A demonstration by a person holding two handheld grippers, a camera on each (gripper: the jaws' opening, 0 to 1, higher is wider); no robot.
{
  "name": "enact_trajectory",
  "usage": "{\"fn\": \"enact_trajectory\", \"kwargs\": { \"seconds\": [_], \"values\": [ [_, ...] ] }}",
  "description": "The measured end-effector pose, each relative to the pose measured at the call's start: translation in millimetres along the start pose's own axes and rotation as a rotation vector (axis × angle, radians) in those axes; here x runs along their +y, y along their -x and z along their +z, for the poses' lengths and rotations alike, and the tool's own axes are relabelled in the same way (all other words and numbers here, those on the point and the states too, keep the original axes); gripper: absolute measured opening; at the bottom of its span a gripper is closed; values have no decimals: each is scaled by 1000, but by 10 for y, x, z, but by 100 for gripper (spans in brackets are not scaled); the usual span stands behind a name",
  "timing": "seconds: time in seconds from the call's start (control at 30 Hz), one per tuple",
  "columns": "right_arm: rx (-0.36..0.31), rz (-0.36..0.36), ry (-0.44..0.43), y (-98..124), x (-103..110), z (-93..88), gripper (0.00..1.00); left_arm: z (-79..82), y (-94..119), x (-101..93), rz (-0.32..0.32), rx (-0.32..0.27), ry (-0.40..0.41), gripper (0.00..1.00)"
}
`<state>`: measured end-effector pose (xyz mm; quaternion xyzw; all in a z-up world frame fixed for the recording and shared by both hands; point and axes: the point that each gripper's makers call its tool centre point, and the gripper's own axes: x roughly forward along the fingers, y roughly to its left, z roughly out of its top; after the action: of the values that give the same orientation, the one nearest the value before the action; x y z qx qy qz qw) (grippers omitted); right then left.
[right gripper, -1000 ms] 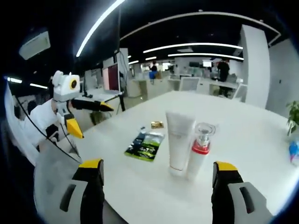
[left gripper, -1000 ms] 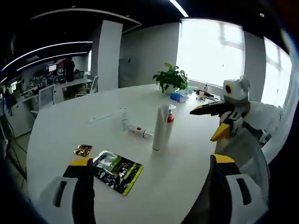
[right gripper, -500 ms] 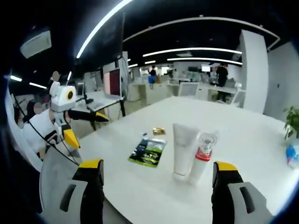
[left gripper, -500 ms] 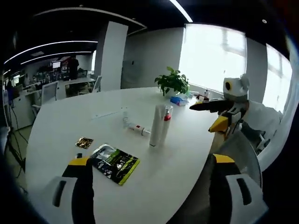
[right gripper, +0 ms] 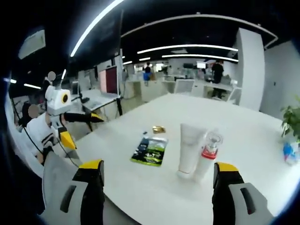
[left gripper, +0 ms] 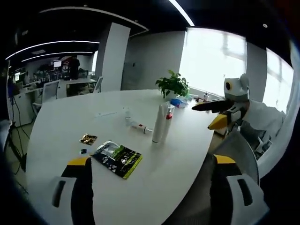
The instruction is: Arrange the skincare products in the storage area until every visible bottle or jar stands upright without overlapping.
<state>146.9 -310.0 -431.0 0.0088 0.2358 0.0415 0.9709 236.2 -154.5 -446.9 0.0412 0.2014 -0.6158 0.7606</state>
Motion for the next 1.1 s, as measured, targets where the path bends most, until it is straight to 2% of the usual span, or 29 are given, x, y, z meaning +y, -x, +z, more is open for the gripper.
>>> {"fn": "enact_trajectory", "kwargs": {
  "seconds": [0.27, 0.4, 0.57, 0.8, 1.1],
  "values": [
    [5, -34, 25, 32, 23, 38, 100, 29, -10, -2, -37, -28, -1, 100],
    [4, -44, 28, 81, -50, 70, 100, 26, -68, 52, -42, -14, 6, 100],
    [18, -45, 63, 105, -204, 104, 100, 57, -114, 23, -42, -34, 31, 100],
    [19, -1, 99, 72, -375, 169, 100, 75, -223, 7, 22, -38, 56, 100],
    [12, 68, 135, 54, -663, 239, 99, 168, -335, -171, 87, -71, 75, 100]
  ]
}}
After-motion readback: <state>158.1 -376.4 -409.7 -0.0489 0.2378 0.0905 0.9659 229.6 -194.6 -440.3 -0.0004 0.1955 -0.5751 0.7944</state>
